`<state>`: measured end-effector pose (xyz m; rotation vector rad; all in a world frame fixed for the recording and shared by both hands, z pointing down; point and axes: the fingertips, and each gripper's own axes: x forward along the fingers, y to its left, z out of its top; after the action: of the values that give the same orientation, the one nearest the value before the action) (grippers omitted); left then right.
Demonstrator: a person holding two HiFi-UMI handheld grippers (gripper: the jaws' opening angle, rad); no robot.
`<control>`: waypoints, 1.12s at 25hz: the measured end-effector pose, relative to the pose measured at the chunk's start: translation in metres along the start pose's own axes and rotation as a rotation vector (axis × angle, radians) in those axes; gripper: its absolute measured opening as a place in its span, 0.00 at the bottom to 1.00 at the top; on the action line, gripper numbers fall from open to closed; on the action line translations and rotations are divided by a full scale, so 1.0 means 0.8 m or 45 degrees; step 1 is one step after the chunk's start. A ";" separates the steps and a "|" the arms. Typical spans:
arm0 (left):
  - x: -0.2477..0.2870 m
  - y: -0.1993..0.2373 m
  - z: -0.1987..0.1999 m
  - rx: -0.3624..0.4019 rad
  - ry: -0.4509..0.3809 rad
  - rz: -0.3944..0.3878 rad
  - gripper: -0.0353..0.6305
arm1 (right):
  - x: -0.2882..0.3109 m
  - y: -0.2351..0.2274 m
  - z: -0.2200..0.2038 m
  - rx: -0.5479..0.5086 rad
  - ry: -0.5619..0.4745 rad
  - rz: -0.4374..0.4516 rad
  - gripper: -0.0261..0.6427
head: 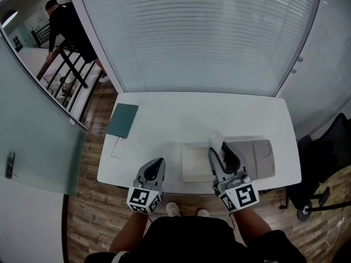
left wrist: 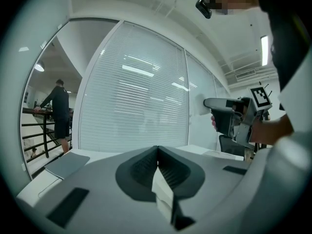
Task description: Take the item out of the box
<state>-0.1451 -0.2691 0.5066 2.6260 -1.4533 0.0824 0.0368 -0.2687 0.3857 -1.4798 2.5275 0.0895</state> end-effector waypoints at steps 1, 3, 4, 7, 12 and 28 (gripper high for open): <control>0.000 -0.001 0.000 0.000 0.000 -0.001 0.07 | -0.002 -0.002 0.001 0.006 -0.004 -0.004 0.26; 0.000 -0.004 0.000 0.000 0.002 -0.001 0.07 | -0.003 -0.006 0.004 0.005 -0.009 -0.008 0.26; 0.001 -0.005 0.001 -0.001 0.002 -0.001 0.07 | -0.003 -0.008 0.005 0.001 -0.011 -0.009 0.26; 0.002 -0.007 0.002 -0.001 -0.001 -0.001 0.07 | -0.003 -0.013 0.007 -0.010 -0.015 -0.016 0.26; 0.000 -0.011 0.004 0.001 -0.005 -0.001 0.07 | -0.006 -0.018 0.006 -0.026 -0.011 -0.029 0.26; -0.002 -0.021 0.009 -0.001 -0.014 -0.004 0.07 | -0.015 -0.020 -0.003 -0.098 0.029 -0.034 0.25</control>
<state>-0.1317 -0.2598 0.4979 2.6323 -1.4524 0.0667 0.0559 -0.2671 0.3917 -1.5511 2.5484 0.1688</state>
